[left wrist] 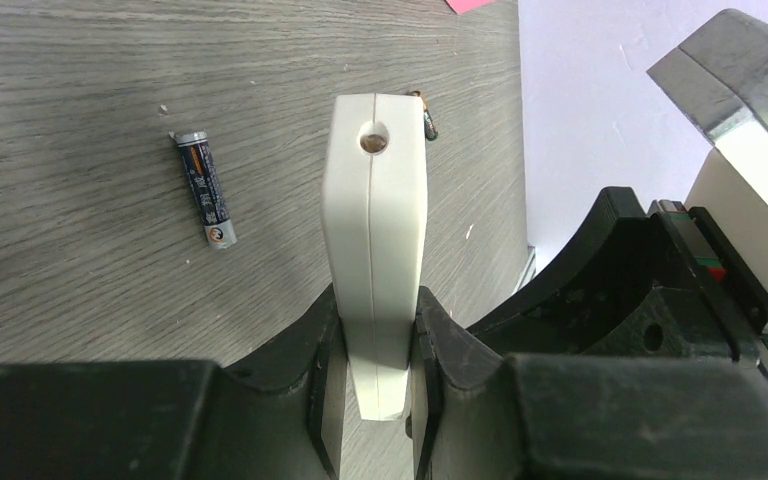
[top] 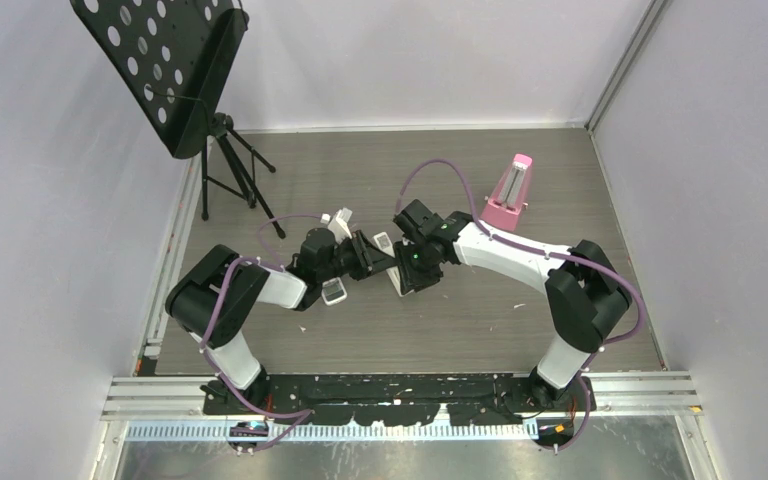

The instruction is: Load the batteries into the remote control

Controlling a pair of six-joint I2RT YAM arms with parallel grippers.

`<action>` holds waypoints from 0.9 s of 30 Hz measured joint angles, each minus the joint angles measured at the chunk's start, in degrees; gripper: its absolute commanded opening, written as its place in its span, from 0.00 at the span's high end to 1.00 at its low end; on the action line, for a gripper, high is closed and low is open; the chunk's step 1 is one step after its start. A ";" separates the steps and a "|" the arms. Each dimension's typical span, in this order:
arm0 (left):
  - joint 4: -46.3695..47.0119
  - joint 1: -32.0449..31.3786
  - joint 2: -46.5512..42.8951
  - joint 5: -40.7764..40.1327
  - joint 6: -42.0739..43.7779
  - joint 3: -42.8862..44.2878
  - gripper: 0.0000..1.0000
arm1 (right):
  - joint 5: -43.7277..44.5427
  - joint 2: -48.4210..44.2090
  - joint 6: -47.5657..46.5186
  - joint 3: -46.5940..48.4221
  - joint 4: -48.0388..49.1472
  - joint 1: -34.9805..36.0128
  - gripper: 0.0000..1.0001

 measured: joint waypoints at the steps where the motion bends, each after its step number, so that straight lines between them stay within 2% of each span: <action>1: 0.00 0.00 0.00 0.02 -0.02 0.00 1.00 | -0.11 0.07 -0.04 0.00 -0.02 0.02 0.62; 13: -0.02 0.00 -0.09 0.68 -0.09 0.00 1.00 | -0.59 0.39 -0.52 0.00 -0.70 0.33 0.62; 27: -2.49 0.00 -1.16 6.12 1.60 0.09 1.00 | -2.14 0.39 -2.03 0.31 -3.26 0.33 0.61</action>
